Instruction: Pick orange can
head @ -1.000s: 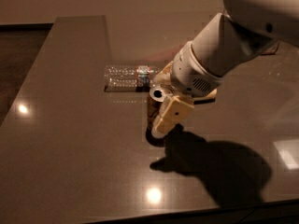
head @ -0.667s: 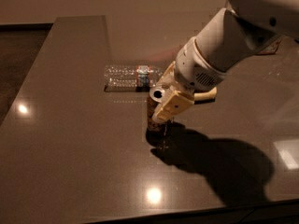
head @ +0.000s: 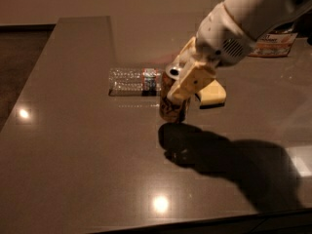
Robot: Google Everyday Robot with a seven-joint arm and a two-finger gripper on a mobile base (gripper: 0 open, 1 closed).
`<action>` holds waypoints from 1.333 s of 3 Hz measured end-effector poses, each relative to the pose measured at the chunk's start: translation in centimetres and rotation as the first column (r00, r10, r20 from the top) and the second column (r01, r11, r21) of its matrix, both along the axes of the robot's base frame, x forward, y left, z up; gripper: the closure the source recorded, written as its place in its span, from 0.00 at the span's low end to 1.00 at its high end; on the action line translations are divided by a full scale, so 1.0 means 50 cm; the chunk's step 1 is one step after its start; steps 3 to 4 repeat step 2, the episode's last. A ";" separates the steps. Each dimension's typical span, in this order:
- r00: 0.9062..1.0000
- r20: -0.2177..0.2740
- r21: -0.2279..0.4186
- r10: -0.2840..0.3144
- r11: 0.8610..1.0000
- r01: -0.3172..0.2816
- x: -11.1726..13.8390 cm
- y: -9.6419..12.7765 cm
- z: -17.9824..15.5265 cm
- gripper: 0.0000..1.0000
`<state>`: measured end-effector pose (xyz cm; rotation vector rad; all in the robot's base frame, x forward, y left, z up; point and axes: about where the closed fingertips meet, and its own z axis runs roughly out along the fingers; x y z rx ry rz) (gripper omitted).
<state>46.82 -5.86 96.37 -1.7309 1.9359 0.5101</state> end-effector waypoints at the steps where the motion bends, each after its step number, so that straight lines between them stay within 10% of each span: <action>1: 0.999 0.045 0.056 0.029 0.998 -0.032 0.001 -0.008 0.113 1.00; 4: 0.999 0.044 0.056 0.029 0.998 -0.032 0.001 -0.007 0.111 1.00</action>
Offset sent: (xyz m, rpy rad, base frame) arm 0.0001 -0.0044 0.0414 0.0446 -0.0210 0.0258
